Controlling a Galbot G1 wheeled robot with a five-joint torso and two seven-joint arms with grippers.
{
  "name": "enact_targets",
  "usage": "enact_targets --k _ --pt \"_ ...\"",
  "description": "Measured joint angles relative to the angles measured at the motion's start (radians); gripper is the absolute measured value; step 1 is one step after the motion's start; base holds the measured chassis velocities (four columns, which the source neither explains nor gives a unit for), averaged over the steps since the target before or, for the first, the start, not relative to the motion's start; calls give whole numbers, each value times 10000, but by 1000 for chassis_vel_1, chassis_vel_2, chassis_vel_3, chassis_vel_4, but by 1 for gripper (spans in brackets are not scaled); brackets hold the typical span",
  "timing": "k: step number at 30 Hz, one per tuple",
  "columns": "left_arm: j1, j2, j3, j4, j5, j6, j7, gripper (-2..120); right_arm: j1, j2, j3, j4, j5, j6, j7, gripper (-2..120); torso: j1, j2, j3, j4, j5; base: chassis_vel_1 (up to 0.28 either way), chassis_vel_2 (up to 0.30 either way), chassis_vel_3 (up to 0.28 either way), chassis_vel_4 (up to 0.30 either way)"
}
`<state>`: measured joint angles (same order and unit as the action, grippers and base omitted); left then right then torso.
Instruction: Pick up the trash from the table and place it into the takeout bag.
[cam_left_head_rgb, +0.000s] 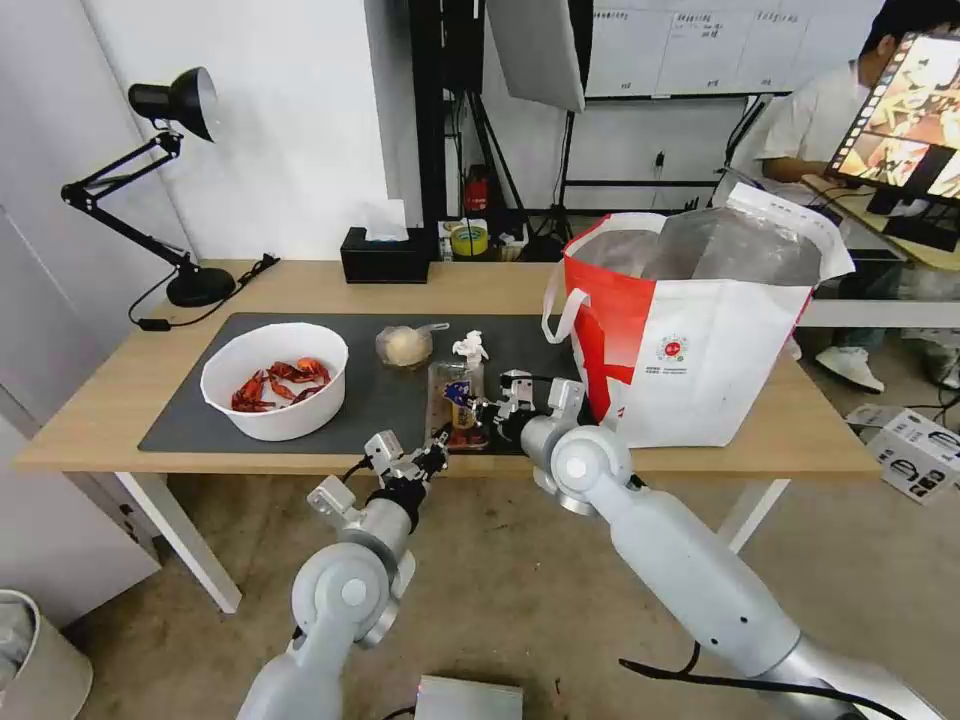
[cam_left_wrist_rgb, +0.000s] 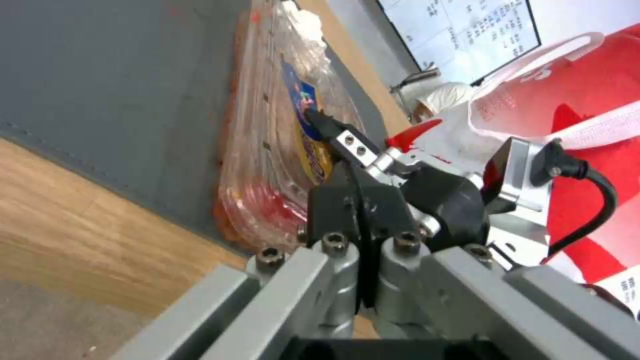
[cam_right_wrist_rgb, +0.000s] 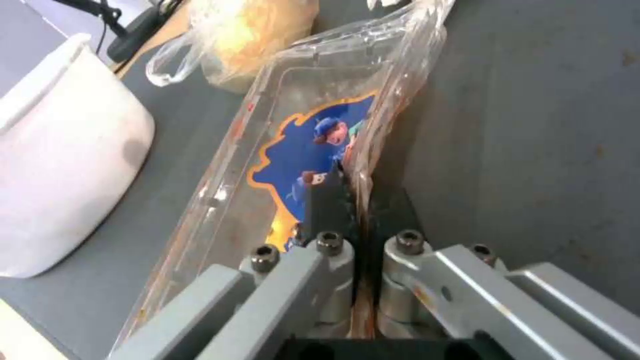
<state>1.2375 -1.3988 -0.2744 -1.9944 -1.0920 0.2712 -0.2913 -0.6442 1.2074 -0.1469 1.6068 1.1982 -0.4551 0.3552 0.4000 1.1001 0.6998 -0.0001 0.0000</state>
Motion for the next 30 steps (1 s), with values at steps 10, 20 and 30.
enact_targets --k 10,20,30 --pt "74 16 -51 10 186 -24 253 0 -69 65 48 5 -41 12 46 0 0 0 1 0 0 0 0 0 0" --pt "121 62 -73 -22 146 -34 274 0 -78 89 74 47 -54 39 132 0 0 -1 1 2 0 0 0 0 0" --pt "180 76 -113 30 92 -15 259 0 -82 122 91 115 -51 48 186 0 0 -2 2 1 0 0 0 0 0"
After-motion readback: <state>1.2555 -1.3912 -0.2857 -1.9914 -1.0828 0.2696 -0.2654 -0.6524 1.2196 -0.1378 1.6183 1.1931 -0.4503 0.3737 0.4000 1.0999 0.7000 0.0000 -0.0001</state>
